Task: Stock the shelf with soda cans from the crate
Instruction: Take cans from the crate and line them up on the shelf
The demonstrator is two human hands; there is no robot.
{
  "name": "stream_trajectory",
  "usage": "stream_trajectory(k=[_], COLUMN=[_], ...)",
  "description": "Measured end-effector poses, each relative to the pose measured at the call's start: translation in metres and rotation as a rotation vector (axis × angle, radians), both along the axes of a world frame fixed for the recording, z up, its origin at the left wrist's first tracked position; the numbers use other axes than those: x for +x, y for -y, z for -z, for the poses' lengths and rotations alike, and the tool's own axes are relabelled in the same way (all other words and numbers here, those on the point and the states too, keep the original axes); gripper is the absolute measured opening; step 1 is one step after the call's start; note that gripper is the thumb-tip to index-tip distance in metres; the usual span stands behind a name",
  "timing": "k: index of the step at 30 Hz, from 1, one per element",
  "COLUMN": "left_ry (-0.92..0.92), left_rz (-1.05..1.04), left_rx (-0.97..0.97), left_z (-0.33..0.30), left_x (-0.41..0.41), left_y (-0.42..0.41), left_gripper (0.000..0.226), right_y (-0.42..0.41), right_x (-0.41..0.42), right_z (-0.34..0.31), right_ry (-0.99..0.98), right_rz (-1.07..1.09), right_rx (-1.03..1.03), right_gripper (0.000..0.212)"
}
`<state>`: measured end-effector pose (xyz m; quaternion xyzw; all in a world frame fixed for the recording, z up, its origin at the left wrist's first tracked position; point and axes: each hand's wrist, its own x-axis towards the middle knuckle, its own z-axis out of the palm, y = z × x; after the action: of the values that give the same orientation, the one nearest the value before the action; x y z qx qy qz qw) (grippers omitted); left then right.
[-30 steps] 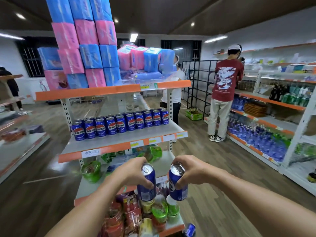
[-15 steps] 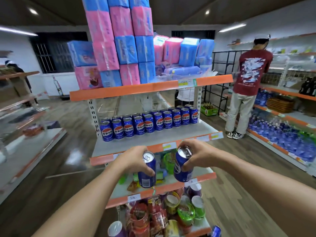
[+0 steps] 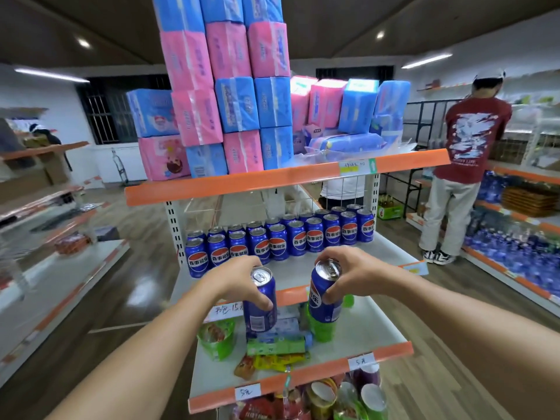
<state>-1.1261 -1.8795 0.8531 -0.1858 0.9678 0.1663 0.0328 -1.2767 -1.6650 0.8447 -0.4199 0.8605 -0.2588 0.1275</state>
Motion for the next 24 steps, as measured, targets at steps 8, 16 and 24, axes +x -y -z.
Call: stream_trajectory(k=[8, 16, 24], left_ry=[-0.026, -0.042, 0.129], left_rz=[-0.114, -0.166, -0.035], left_rx=[0.033, 0.026, -0.004], left_z=[-0.009, 0.009, 0.033], left_x=[-0.008, 0.009, 0.001], left_y=[0.065, 0.141, 0.227], left_gripper=[0.092, 0.086, 0.081], right_y=[0.071, 0.166, 0.261], right_x=[-0.031, -0.033, -0.041], right_z=[-0.028, -0.011, 0.024], right_ry=[-0.038, -0.031, -0.013], right_rz=[-0.113, -0.236, -0.316], right_rx=[0.009, 0.076, 0.237], right_gripper=[0.075, 0.073, 0.072])
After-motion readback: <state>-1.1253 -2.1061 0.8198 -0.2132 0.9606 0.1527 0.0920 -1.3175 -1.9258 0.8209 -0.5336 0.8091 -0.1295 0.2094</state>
